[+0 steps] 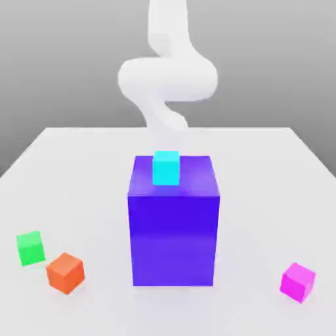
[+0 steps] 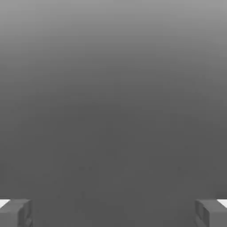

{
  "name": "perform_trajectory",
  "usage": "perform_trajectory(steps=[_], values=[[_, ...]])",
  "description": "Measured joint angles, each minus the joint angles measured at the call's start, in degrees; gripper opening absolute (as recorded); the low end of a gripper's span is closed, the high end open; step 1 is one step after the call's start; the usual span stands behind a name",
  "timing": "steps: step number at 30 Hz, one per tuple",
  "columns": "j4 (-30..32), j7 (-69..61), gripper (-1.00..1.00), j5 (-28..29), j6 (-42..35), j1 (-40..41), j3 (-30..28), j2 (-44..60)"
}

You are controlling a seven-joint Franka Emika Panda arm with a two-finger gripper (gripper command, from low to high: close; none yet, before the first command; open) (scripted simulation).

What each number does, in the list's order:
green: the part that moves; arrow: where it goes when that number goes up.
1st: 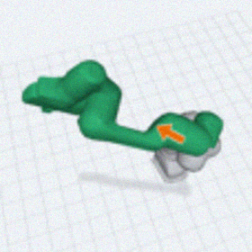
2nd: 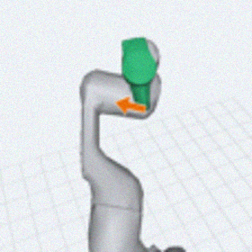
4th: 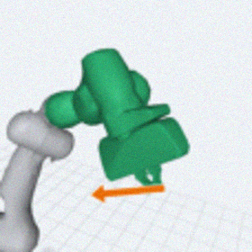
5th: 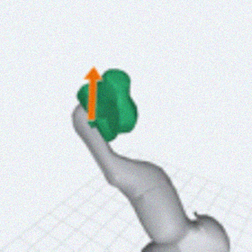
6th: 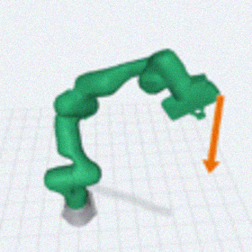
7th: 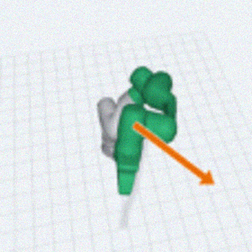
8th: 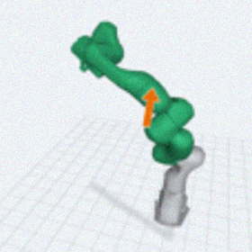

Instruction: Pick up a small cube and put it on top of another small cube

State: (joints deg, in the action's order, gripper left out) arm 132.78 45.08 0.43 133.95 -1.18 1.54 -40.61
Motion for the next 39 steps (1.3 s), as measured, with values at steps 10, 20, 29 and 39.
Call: perform_trajectory(steps=[10,20,29,39], values=[[4.0,-2.6,0.0,2.5,8.8,-4.8,6.6,21.1],[8.0,-3.9,0.0,6.6,17.4,-11.4,12.3,41.9],[9.0,-2.0,0.0,12.6,27.2,-17.7,10.9,60.7],[8.4,-0.7,-1.0,14.5,29.5,-19.0,9.4,63.7]])
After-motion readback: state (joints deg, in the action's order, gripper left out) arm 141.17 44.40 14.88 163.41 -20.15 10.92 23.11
